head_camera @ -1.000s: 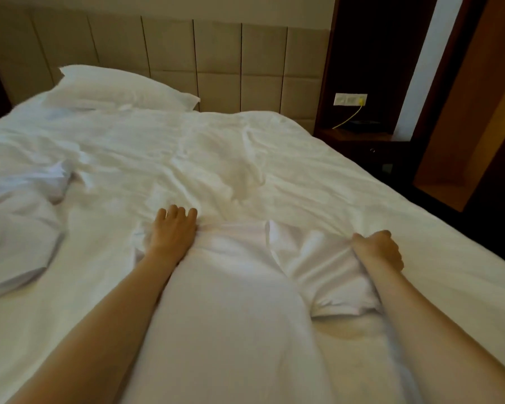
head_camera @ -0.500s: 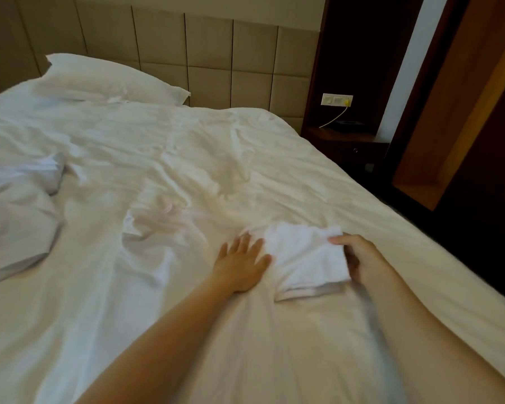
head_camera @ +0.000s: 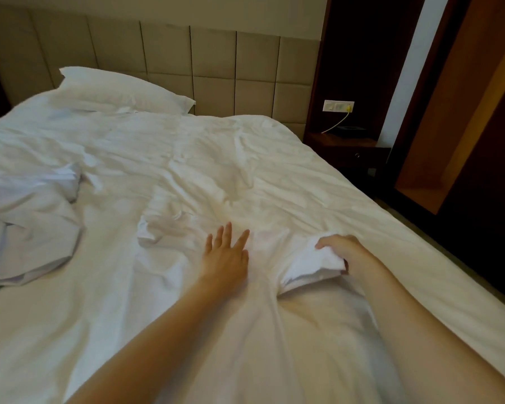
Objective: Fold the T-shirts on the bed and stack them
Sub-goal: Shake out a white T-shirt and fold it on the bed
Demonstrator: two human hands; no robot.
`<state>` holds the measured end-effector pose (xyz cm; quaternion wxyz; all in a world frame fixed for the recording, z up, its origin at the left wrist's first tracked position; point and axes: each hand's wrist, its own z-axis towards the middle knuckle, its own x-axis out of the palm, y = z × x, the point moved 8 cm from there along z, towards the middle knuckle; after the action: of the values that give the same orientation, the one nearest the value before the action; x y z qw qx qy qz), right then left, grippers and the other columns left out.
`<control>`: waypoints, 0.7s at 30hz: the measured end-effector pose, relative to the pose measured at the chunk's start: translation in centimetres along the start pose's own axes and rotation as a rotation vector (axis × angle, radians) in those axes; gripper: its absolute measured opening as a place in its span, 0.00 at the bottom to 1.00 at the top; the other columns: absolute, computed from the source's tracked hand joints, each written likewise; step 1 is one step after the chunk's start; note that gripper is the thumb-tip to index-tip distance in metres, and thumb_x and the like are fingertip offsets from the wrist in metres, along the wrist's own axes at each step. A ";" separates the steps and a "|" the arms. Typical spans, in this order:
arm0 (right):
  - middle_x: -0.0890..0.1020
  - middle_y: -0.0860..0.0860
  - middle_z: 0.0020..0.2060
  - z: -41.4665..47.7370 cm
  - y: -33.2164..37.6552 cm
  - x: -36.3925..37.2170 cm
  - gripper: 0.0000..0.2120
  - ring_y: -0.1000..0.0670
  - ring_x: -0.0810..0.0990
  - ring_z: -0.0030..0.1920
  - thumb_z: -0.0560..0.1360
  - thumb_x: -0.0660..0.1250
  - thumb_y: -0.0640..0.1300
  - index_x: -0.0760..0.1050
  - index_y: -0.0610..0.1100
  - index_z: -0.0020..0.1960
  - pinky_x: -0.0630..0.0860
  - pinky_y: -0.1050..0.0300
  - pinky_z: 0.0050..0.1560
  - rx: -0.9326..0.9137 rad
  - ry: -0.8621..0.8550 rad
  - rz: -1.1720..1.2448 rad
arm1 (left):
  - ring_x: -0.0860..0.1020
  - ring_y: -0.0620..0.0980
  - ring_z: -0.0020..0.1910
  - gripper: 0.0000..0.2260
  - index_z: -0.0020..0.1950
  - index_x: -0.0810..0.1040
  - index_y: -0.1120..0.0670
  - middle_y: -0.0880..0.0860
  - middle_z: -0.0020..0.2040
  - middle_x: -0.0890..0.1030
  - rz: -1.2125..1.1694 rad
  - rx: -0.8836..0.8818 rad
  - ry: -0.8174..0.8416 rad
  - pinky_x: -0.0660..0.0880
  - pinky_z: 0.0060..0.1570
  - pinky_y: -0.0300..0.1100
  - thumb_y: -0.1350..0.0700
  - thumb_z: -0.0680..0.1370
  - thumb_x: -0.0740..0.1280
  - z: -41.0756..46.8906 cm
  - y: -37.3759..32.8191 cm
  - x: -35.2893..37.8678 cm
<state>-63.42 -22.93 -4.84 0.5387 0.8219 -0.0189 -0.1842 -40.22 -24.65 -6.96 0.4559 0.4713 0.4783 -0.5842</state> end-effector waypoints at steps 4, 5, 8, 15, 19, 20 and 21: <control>0.76 0.42 0.44 -2.3 5.3 3.5 0.19 0.43 0.76 0.45 0.71 0.66 0.33 0.70 0.34 0.61 0.71 0.58 0.36 -0.184 0.080 0.034 | 0.42 0.55 0.77 0.25 0.78 0.42 0.47 0.57 0.78 0.41 0.058 -0.126 0.153 0.40 0.73 0.52 0.43 0.82 0.44 -2.0 4.1 1.6; 0.75 0.44 0.40 -3.3 6.4 5.1 0.14 0.45 0.75 0.41 0.71 0.66 0.33 0.71 0.36 0.56 0.70 0.60 0.35 -0.227 0.115 0.017 | 0.43 0.55 0.77 0.25 0.78 0.43 0.47 0.57 0.78 0.42 0.054 -0.123 0.188 0.40 0.73 0.51 0.43 0.82 0.44 -2.4 5.0 2.7; 0.77 0.44 0.42 -6.0 9.0 11.1 0.09 0.46 0.76 0.41 0.71 0.68 0.35 0.72 0.37 0.50 0.72 0.60 0.38 -0.360 0.202 -0.191 | 0.47 0.55 0.77 0.23 0.78 0.45 0.49 0.56 0.78 0.47 -0.149 -0.101 0.142 0.44 0.73 0.50 0.48 0.83 0.46 -2.9 5.6 2.4; 0.79 0.46 0.43 -9.0 6.0 21.3 0.12 0.50 0.77 0.38 0.79 0.62 0.51 0.74 0.44 0.56 0.74 0.60 0.39 -0.268 0.671 -0.165 | 0.77 0.60 0.53 0.23 0.56 0.75 0.60 0.62 0.53 0.78 -2.128 -0.433 -0.119 0.74 0.49 0.51 0.46 0.82 0.48 -4.1 11.1 0.4; 0.62 0.47 0.73 -6.2 5.9 19.1 0.21 0.49 0.61 0.73 0.81 0.53 0.42 0.61 0.45 0.74 0.57 0.60 0.69 -0.663 0.219 -0.558 | 0.77 0.58 0.57 0.25 0.68 0.70 0.60 0.62 0.60 0.77 -1.854 -0.320 -0.018 0.79 0.45 0.48 0.58 0.72 0.68 -3.4 11.4 1.7; 0.56 0.48 0.76 -6.1 5.3 19.4 0.23 0.50 0.53 0.75 0.82 0.51 0.44 0.56 0.47 0.76 0.50 0.58 0.72 -0.715 0.229 -0.649 | 0.78 0.59 0.57 0.30 0.69 0.69 0.60 0.62 0.60 0.77 -1.755 -0.332 -0.013 0.79 0.45 0.47 0.64 0.67 0.70 -3.3 11.4 2.0; 0.50 0.49 0.77 -5.9 4.4 20.0 0.24 0.49 0.47 0.77 0.82 0.50 0.46 0.52 0.48 0.77 0.45 0.55 0.74 -0.741 0.254 -0.756 | 0.77 0.59 0.58 0.31 0.69 0.68 0.59 0.61 0.61 0.77 -1.675 -0.362 -0.032 0.79 0.46 0.48 0.67 0.66 0.68 -3.1 11.5 2.5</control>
<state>-42.17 -24.13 -4.49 0.6867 0.5423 0.4092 -0.2587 -28.88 -23.29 -11.19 -0.0514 -0.1257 0.7480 -0.6496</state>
